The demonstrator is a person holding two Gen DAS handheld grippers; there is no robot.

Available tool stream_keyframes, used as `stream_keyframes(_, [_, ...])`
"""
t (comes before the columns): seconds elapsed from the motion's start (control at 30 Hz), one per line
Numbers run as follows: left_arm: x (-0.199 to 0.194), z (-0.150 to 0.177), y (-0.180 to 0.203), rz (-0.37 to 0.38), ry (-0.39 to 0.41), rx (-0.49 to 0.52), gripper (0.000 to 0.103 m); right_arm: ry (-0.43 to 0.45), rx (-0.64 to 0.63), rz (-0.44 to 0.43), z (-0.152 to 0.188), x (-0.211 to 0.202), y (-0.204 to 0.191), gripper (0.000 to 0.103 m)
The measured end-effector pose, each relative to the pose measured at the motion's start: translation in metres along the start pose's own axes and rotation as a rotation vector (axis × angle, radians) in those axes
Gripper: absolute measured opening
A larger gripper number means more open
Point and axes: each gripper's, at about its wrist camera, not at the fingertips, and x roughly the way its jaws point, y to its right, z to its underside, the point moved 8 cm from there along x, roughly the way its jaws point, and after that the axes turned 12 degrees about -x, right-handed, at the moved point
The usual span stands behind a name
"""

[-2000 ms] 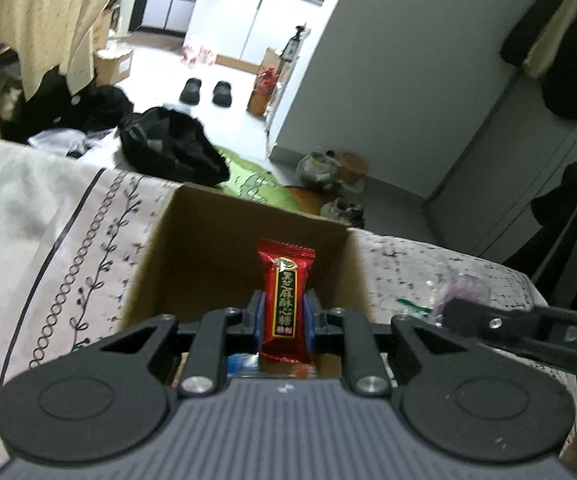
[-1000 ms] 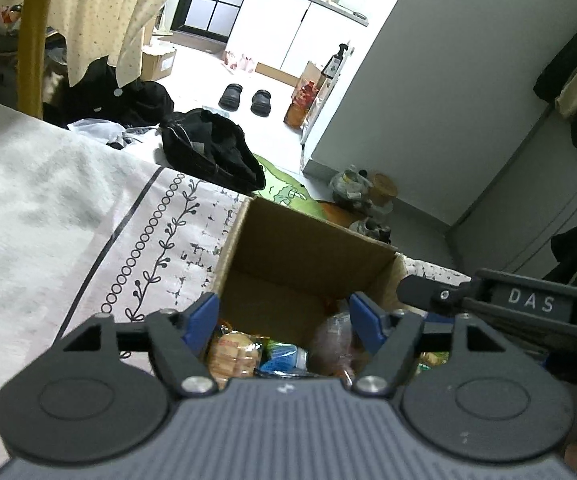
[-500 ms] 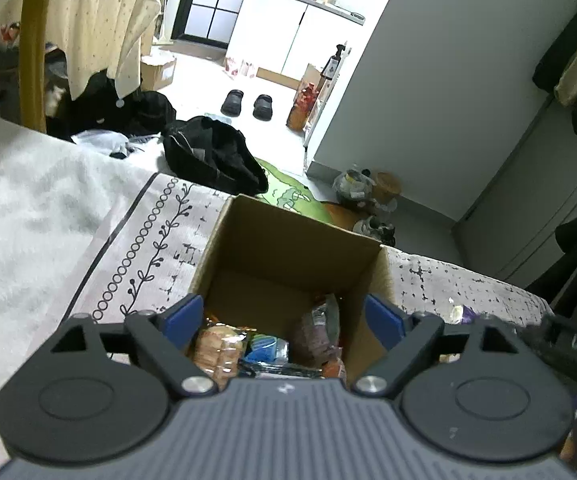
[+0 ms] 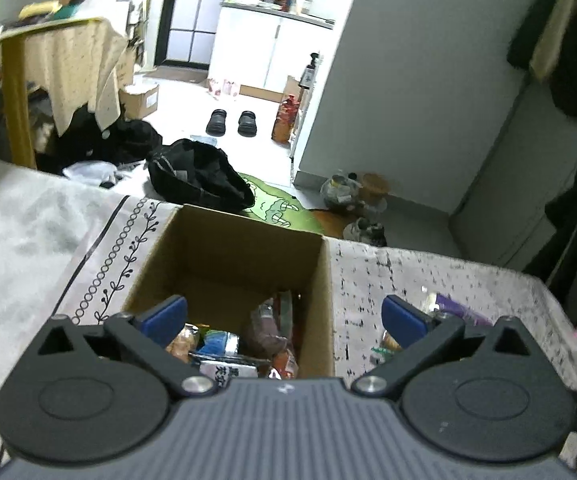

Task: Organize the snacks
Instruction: 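Move both open tools back over the snack pile, then grasp the green plum candy with the left tool while the right tool grasps the blue packet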

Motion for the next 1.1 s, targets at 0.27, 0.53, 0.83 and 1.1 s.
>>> stream_keyframes(0.27, [0.002, 0.021, 0.033, 0.036, -0.063, 0.077, 0.103, 0.018, 0.032, 0.030, 0.003, -0.016, 0.037, 0.099])
stream_keyframes(0.53, [0.005, 0.028, 0.063, 0.082, -0.066, 0.160, 0.103, 0.041, 0.063, 0.044, 0.006, -0.026, 0.069, 0.100])
stream_keyframes(0.83, [0.023, 0.038, 0.095, 0.119, -0.126, 0.213, 0.103, 0.034, 0.119, 0.065, 0.013, -0.025, 0.103, 0.100])
stream_keyframes(1.1, [0.040, 0.045, 0.118, 0.143, -0.139, 0.216, 0.103, 0.036, 0.133, 0.065, 0.018, -0.018, 0.122, 0.093])
